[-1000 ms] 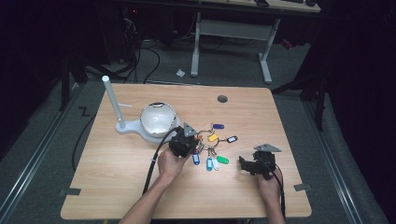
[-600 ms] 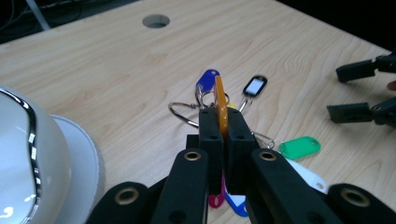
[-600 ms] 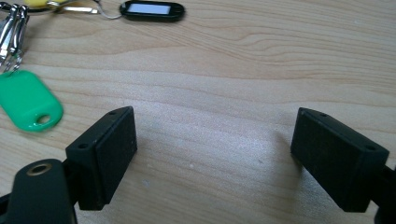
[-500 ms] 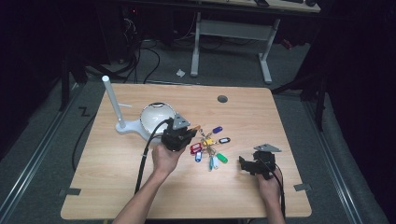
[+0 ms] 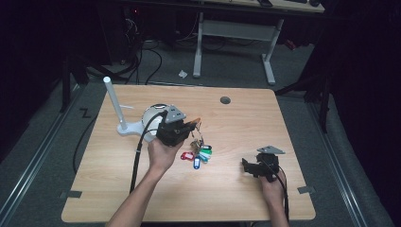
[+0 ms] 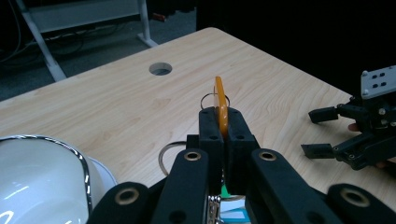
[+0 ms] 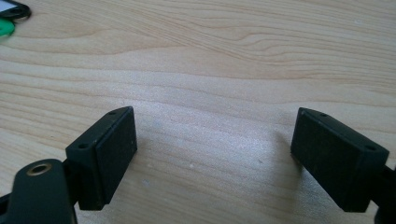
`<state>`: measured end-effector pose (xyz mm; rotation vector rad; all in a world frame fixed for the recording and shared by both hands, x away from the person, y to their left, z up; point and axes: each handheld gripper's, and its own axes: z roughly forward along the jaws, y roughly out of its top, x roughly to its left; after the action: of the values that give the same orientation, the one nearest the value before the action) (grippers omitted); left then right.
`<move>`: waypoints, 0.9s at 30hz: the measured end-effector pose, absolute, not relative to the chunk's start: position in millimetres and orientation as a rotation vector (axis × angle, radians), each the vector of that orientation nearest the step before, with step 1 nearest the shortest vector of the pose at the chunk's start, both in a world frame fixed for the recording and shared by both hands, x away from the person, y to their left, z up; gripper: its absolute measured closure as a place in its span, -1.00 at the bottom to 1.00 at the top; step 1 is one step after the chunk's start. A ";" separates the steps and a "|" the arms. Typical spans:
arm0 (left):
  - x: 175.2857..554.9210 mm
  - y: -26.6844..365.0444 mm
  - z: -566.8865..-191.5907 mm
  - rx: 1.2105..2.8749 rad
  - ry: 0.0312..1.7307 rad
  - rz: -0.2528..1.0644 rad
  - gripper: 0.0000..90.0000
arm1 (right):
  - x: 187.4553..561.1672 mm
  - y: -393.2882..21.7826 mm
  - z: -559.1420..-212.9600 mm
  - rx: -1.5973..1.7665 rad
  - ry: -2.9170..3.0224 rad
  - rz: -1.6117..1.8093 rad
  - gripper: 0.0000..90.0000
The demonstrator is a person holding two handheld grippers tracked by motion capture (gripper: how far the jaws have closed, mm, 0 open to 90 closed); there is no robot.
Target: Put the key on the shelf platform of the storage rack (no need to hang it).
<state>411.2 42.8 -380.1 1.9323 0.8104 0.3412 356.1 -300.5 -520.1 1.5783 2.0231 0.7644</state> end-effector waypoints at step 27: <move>418.7 84.0 -318.8 1.846 0.799 0.343 0.96 | 356.1 -300.5 -520.1 1.578 2.023 0.764 -0.68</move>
<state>418.7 84.0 -318.8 1.8459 0.7989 0.3425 356.1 -300.5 -520.1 1.5785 2.0230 0.7645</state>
